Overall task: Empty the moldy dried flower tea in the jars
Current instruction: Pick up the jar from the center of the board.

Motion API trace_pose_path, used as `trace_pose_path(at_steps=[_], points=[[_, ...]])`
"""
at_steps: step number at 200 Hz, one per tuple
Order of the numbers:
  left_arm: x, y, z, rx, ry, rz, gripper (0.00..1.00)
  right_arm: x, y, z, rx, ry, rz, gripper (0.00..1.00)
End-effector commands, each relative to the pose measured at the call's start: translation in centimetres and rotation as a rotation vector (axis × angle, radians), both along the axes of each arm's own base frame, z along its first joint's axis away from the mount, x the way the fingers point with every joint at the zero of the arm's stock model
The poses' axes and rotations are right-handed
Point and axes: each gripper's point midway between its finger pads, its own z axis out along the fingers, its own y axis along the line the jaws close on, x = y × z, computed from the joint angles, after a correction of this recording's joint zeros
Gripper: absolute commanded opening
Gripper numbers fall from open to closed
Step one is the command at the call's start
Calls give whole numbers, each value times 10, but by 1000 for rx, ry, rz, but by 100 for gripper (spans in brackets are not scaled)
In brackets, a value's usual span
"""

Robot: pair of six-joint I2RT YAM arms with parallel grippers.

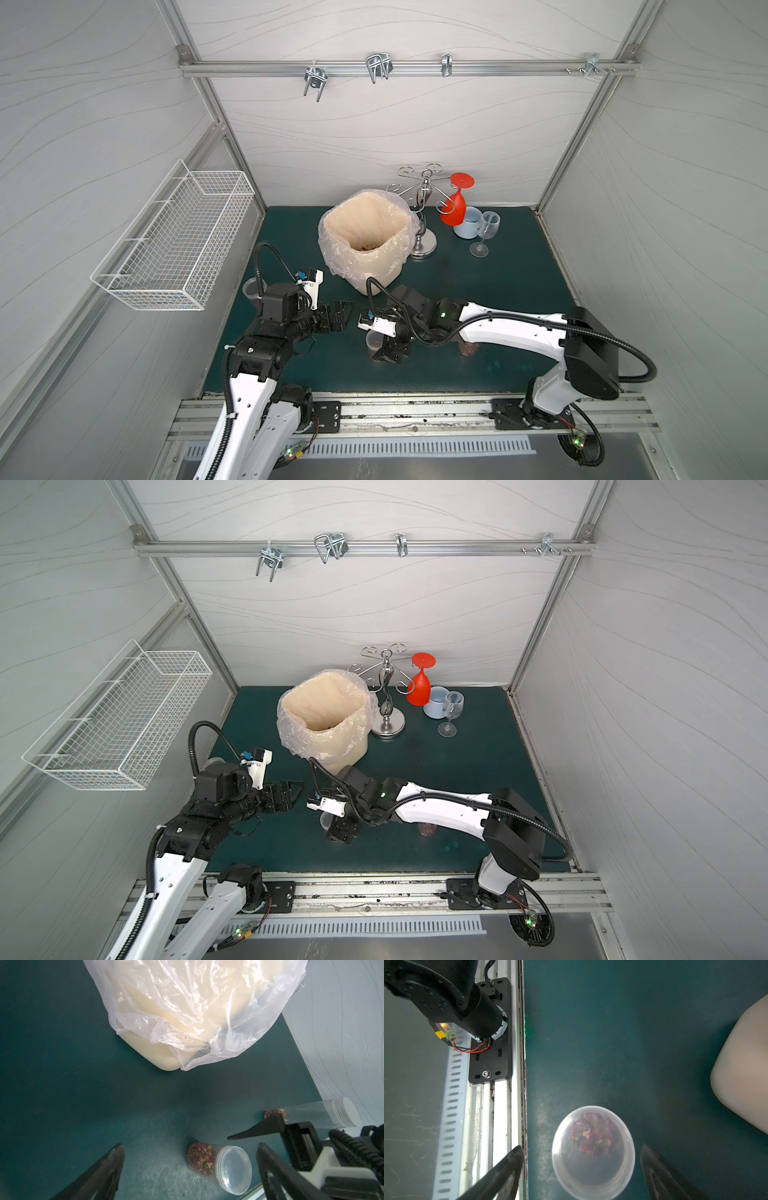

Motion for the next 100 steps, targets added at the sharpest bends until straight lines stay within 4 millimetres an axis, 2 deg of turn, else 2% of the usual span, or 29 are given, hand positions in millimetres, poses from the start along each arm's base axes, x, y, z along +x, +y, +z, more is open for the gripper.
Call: trace_pose_path(at_steps=[1,39,100], points=[[0,1,12,10,-36,-3,99,-1,15,9,44,-16,32,85],[1,0,12,9,-35,-5,99,5,20,2,39,-34,15,76],[1,1,12,10,-35,-3,99,5,21,5,45,-47,13,61]])
